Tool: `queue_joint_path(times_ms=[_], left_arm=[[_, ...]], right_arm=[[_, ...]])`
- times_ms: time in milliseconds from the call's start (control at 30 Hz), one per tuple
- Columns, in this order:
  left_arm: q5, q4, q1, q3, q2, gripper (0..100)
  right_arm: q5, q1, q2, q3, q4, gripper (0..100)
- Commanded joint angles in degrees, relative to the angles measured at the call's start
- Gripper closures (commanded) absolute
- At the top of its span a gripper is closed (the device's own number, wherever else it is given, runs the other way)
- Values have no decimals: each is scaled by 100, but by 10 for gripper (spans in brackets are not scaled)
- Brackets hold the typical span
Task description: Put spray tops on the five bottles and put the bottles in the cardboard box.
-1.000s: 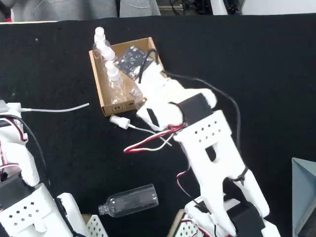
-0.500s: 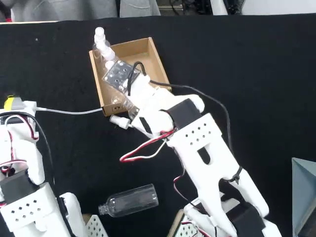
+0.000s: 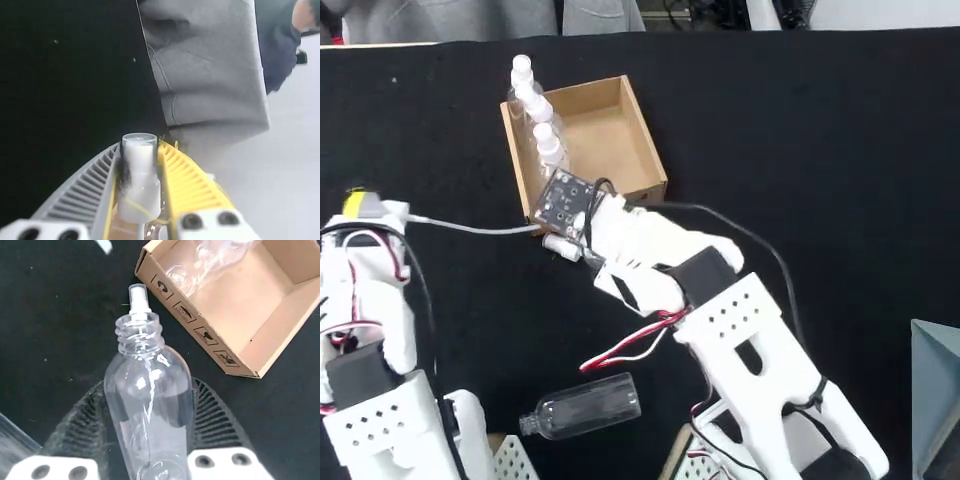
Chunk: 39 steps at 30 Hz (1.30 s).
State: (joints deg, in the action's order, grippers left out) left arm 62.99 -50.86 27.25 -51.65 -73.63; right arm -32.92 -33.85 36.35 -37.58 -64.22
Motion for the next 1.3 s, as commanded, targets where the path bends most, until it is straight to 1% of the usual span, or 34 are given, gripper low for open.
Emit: queue_joint_path(times_ms=[0, 100, 133, 233, 400, 567, 633, 1100, 1267], left_arm=[[-149, -9, -295, 84, -97, 972], [-185, -9, -295, 84, -97, 972], [-299, -9, -321, 84, -97, 972], [-501, 9, -585, 13, -97, 972], [-527, 26, -690, -57, -97, 972], [-527, 26, -699, -66, -97, 972], [-527, 26, -690, -66, -97, 972], [-527, 0, -523, -163, -97, 972], [-492, 9, -215, -163, -97, 972]], right_arm=[[-369, -132, 356, -92, 290, 939], [-457, -132, 356, -180, 378, 939], [-484, -141, 356, -180, 369, 939], [-571, -141, 356, -180, 360, 939], [-571, -149, 356, -171, 369, 939], [-580, -510, 356, -198, 343, 939], [-580, -598, 356, -198, 334, 939], [-519, -571, 356, -198, 369, 939], [-422, -571, 356, -189, 369, 939]])
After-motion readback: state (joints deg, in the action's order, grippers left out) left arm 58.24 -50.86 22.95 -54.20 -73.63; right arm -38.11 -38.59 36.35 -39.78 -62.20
